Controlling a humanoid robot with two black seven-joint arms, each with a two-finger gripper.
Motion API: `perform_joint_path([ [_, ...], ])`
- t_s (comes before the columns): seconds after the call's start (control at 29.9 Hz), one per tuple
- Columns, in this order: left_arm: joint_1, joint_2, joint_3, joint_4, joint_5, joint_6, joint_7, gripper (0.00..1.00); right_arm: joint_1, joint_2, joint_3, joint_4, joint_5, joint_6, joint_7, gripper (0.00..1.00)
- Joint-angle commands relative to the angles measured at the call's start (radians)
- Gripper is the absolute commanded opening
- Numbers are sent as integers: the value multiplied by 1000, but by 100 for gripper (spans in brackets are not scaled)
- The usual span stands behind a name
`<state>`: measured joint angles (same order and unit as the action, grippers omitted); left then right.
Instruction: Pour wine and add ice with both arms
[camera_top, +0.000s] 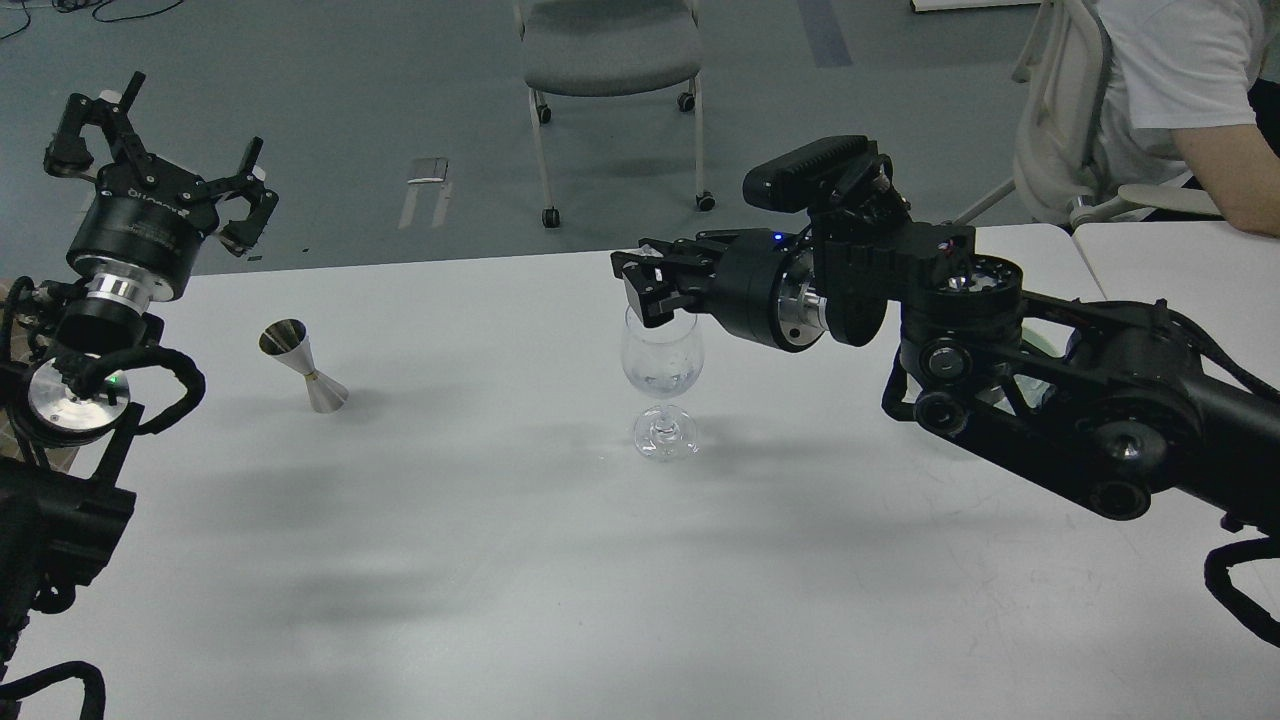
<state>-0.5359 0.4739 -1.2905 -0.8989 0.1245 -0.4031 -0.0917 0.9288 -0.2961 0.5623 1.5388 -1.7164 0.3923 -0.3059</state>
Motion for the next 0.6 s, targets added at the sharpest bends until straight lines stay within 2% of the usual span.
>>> perform_joint_path([
  [0.0, 1, 3, -1, 0, 0, -2, 0, 98, 4, -2, -1, 0, 1, 17, -1, 7],
  [0.13, 1, 2, 5, 0, 1, 3, 0, 98, 2, -3, -1, 0, 0, 62, -1, 7],
  [0.3, 1, 0, 5, 0, 1, 3, 0, 98, -2, -11, 1, 0, 1, 62, -1, 9],
  [0.47, 1, 2, 7, 0, 1, 4, 0, 98, -1, -25, 1, -2, 0, 62, -1, 25],
  [0.57, 1, 0, 7, 1, 0, 4, 0, 98, 1, -26, 1, 0, 3, 62, -1, 29],
])
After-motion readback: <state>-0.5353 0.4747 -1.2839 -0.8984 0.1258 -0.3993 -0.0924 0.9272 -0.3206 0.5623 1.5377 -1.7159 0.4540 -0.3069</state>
